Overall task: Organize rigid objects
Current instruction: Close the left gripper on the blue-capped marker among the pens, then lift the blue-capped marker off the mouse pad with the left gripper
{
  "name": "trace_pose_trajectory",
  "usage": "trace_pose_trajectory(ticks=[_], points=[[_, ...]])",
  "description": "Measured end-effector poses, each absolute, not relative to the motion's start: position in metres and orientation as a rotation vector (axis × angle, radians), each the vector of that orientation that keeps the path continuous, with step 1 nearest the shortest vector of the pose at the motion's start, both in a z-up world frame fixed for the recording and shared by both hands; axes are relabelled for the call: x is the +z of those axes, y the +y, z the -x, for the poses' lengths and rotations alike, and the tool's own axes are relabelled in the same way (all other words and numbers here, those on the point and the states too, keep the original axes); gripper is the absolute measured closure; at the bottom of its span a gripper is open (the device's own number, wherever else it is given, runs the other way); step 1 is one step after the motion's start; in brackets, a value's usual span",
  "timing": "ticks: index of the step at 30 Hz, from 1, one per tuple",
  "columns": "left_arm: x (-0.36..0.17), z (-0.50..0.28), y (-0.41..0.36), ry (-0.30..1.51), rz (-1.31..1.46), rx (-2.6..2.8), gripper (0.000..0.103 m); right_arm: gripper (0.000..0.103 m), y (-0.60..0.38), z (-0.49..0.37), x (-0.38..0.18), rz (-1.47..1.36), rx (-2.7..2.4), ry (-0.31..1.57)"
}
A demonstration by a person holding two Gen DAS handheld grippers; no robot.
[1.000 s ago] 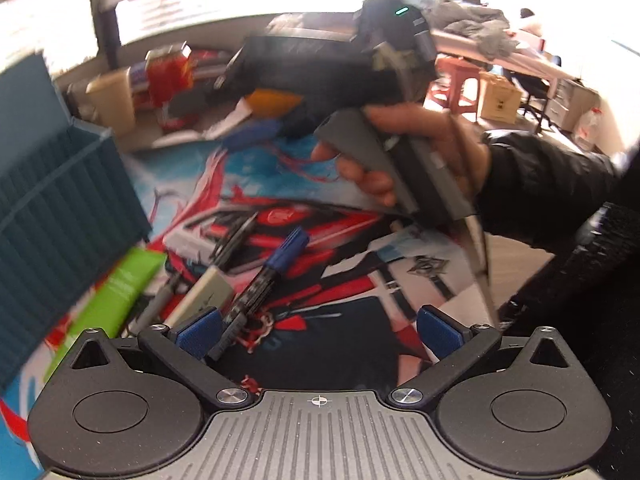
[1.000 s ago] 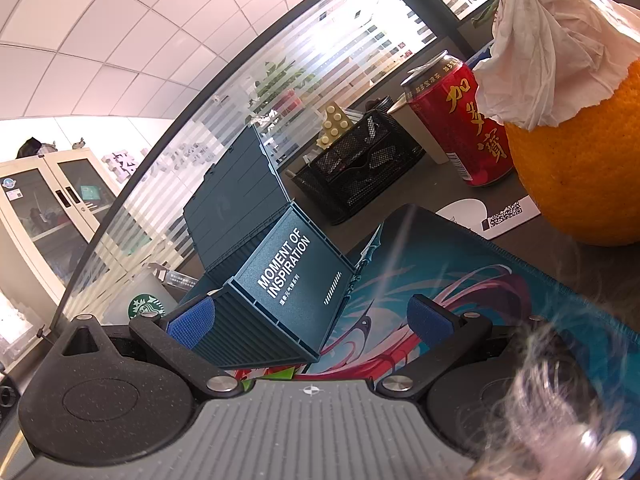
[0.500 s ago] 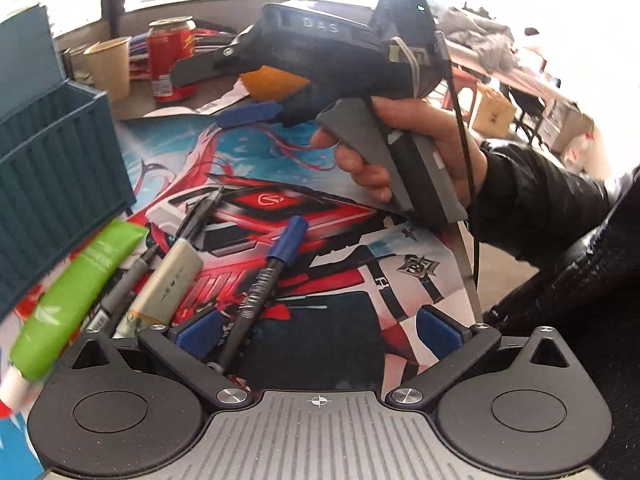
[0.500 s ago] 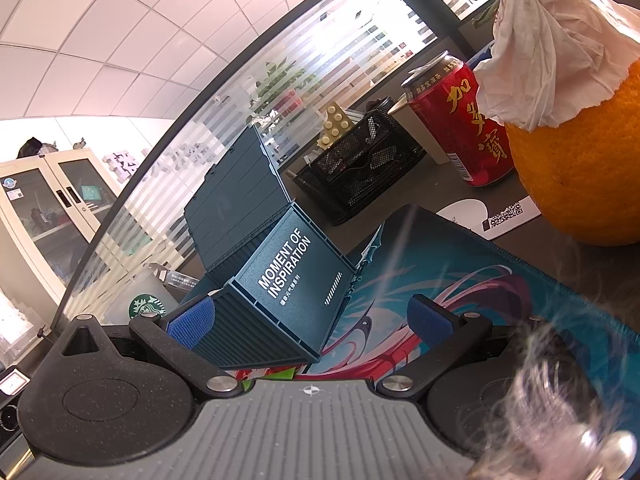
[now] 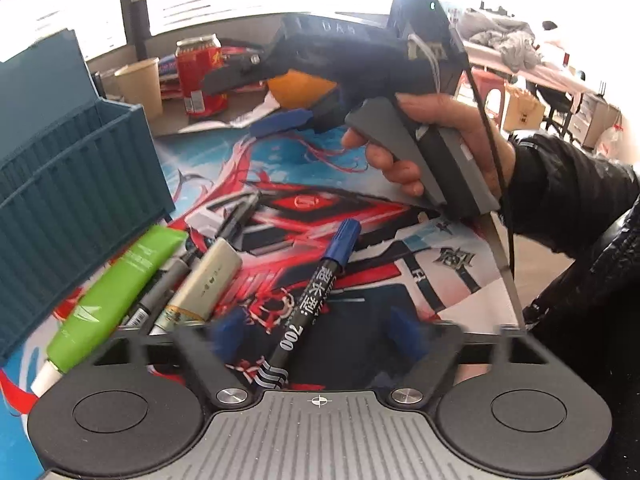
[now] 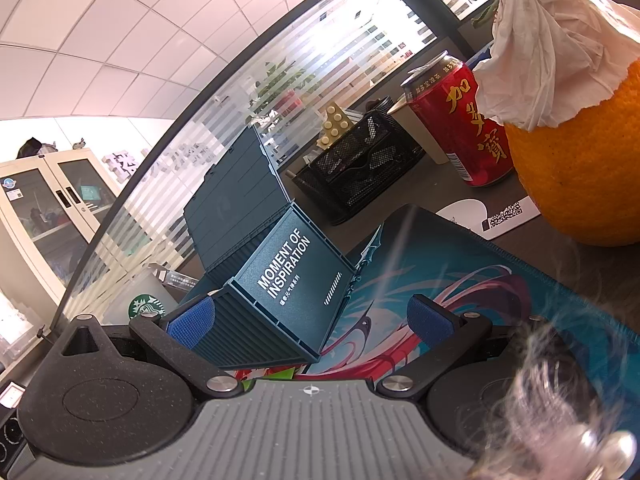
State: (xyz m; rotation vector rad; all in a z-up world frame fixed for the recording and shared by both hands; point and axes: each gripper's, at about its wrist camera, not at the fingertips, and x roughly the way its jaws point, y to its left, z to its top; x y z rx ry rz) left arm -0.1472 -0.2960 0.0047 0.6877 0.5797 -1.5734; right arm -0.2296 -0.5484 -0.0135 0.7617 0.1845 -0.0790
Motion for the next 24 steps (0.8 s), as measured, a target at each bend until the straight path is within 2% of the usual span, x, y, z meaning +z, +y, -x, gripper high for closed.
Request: trace_pose_trajectory(ticks=[2, 4, 10, 24], points=[[0.006, 0.145, -0.296, 0.586, -0.685, -1.567, 0.052, 0.0, -0.548, 0.23, -0.014, -0.762, -0.079, 0.184], [0.008, 0.145, -0.295, 0.584, -0.693, -1.569, 0.066, 0.0, -0.548, 0.23, -0.014, -0.761, -0.079, 0.185], [0.009, 0.163, -0.296, 0.54, -0.748, -1.57, 0.089, 0.0, -0.548, 0.23, -0.014, -0.762, -0.079, 0.184], [0.017, 0.161, -0.3, 0.617, -0.683, -1.582, 0.092, 0.0, -0.548, 0.23, -0.014, -0.762, -0.079, 0.183]])
